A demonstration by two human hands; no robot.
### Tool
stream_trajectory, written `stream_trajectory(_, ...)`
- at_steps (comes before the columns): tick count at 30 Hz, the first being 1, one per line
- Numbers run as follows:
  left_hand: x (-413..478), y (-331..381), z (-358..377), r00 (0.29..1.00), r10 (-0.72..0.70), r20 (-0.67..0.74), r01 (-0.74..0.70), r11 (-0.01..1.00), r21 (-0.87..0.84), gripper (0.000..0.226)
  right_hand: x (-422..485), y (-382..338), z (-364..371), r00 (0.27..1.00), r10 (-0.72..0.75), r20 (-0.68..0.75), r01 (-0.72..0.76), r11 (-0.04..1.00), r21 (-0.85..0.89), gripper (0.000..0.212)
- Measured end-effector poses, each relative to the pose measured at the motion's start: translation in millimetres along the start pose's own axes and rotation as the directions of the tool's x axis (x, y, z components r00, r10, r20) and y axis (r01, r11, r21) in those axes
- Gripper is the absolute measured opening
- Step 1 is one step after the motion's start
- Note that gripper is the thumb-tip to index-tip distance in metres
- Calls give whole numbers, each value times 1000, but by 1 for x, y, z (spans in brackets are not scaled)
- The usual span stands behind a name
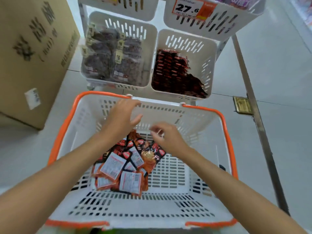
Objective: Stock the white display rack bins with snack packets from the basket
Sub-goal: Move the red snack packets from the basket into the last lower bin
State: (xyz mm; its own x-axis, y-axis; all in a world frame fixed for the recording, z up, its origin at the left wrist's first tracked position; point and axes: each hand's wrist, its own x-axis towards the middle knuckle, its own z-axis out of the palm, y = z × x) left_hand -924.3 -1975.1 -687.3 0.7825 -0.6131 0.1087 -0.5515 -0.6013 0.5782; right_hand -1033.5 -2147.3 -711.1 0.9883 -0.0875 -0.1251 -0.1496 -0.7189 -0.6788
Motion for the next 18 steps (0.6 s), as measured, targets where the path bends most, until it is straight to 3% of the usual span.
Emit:
stream_trajectory(2, -32, -18, 1, 994, -91, 54, 92, 996, -9, 41, -8, 25, 42, 930, 316, 188, -301, 948, -101, 60)
stream_trajectory(4, -60, -35, 4, 979, -160, 126, 162, 987, -9, 44, -15, 57, 74, 791, 566, 231, -524, 822, -222, 96)
stream_trajectory(6, -78, -47, 7, 958, -207, 199, 210, 978, 10, 47, -24, 73, 96, 733, 646, 213, -591, 760, -271, 95)
stream_trajectory(8, -87, -53, 6, 934, -260, 247, 269, 963, -2, 49, -31, 69, 99, 779, 590, 212, -590, 804, -74, 56)
stream_trajectory(9, -89, -53, 6, 925, -288, 247, 304, 952, -32, 50, -33, 63, 94, 802, 554, 224, -577, 816, 47, 47)
stream_trajectory(13, -82, -35, 13, 913, -343, 220, 384, 905, -183, 67, -27, 45, 41, 904, 426, 44, -426, 884, 195, 30)
stream_trajectory(16, -69, -9, 17, 857, -270, 439, 450, 808, -380, 93, -18, 13, 13, 946, 320, 61, -315, 849, 424, 21)
stream_trajectory(18, -63, -8, 19, 811, -271, 518, 528, 720, -450, 65, -12, -10, 11, 958, 258, 127, -286, 805, 520, 28)
